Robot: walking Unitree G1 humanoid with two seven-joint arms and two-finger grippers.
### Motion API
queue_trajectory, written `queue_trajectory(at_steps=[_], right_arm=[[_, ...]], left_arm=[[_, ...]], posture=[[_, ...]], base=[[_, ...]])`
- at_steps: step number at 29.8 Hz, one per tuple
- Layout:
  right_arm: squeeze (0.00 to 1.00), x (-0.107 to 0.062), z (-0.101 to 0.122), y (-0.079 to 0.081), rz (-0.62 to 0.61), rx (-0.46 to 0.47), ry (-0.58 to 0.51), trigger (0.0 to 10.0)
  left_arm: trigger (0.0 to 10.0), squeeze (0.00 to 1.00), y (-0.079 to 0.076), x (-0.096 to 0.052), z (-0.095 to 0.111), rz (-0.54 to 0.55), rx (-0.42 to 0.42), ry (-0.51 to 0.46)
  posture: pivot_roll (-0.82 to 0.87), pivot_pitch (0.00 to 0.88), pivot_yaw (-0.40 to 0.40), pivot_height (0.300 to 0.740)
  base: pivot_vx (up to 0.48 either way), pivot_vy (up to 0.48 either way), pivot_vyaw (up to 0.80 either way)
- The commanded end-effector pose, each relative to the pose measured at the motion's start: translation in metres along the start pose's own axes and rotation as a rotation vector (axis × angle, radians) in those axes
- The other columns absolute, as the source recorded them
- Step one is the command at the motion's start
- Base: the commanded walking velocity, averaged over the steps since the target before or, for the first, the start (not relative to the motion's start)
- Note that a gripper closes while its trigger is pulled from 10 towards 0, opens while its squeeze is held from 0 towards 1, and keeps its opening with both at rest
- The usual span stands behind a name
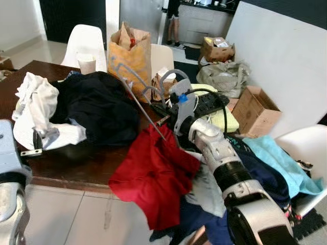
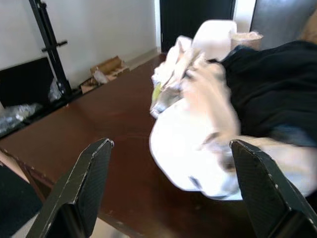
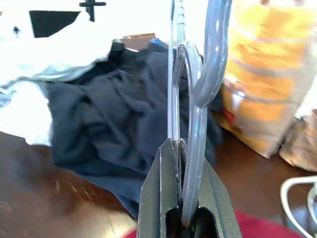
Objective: Hang hanger
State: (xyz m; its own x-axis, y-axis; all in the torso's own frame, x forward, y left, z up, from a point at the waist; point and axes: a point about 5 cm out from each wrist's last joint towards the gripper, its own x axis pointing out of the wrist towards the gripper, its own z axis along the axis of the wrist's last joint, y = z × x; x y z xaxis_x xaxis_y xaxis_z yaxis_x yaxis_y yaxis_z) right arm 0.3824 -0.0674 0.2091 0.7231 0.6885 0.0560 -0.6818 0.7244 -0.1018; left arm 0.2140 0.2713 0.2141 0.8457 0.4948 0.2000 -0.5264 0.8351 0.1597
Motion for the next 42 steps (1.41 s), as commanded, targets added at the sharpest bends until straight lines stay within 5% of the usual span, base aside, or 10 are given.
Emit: queue_trajectory(at_steps=[1, 12, 42], right_arm=[[0.00, -0.003, -0.001, -0.006, -0.031, 0.005, 0.007, 10.0], [0.00, -0.005, 0.005, -0.015, -0.103, 0.014, -0.017, 10.0], [0.00, -0.006, 0.006, -0.012, -0.086, 0.042, -0.045, 10.0]], left_arm=[[10.0, 0.00, -0.002, 0.002, 0.003, -0.026, 0.001, -0.024], [10.0, 0.00, -0.027, 0.027, 0.028, -0.159, 0.013, -0.150], [10.0, 0.00, -0.034, 0.016, 0.018, -0.208, 0.020, -0.127]], posture=[[0.23, 0.000, -0.162, 0.740], [0.21, 0.000, -0.153, 0.740], [0.22, 0.000, -0.148, 0.740]], base=[[0.000, 0.000, 0.00], [0.000, 0.000, 0.00], [0.314, 0.000, 0.00]])
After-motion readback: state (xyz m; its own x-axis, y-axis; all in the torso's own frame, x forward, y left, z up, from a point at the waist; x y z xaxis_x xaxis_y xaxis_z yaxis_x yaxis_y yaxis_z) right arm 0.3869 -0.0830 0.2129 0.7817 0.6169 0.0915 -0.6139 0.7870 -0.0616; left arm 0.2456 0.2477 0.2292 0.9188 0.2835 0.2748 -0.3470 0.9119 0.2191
